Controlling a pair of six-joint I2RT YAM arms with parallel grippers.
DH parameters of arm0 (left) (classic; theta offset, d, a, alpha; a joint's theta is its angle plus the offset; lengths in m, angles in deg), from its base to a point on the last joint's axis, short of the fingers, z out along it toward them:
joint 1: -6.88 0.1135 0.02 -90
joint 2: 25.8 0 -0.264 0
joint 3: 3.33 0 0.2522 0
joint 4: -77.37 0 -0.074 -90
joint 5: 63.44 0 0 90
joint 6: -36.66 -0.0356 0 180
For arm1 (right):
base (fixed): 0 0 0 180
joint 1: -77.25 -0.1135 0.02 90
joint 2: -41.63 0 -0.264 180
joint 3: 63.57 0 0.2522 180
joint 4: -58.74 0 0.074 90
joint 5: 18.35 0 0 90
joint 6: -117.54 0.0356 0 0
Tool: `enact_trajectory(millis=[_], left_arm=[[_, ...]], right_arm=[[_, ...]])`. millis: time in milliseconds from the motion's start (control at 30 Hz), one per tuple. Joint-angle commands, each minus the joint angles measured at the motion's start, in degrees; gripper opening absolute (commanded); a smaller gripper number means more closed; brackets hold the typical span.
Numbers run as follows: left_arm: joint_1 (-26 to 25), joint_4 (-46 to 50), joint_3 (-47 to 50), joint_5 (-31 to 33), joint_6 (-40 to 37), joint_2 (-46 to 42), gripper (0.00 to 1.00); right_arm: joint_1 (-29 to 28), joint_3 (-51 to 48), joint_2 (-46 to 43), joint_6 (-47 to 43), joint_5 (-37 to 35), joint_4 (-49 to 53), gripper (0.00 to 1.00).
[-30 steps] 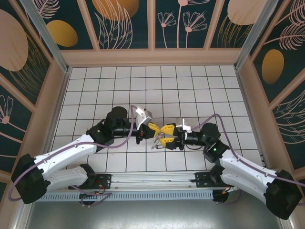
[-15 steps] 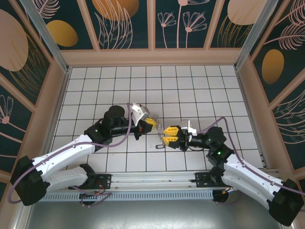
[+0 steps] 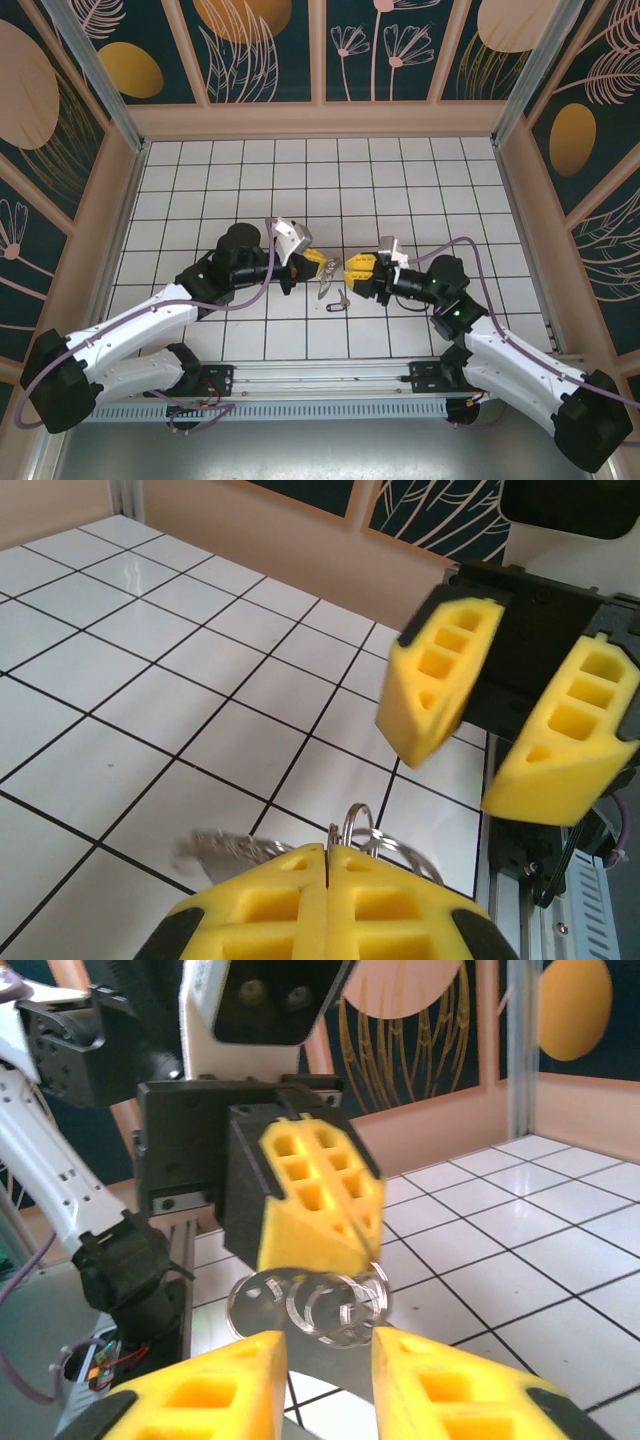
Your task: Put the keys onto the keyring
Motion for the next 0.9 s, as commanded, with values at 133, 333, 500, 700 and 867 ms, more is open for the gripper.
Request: enact_trajectory(millis=[133, 333, 500, 700, 867], left_arm=[[0.09, 0.18, -0.22, -0.36, -1.69, -1.23, 0.00], [0.11, -0.02, -0.75, -1.10, -1.67, -0.92, 0.00], [0.10, -0.02, -0.93, -1.50, -1.47, -1.01, 0.00], [0.11, -0.09, -1.28, -1.91, -1.27, -0.83, 0.00], [0.12, 1.02, -1.53, 0.66, -1.40, 0.38, 0.00]], right_arm=[[2.96, 1.76, -0.08, 1.24, -0.01, 0.87, 0.34], [2.98, 3.32, 3.95, 0.93, -1.03, 1.44, 0.30], [3.83, 4.61, 7.72, 0.14, -0.92, 3.53, 0.28], [3.15, 1.88, 7.35, 0.13, 2.74, -0.54, 0.43], [3.06, 1.43, 8.44, 0.19, 1.71, -0.82, 0.44]])
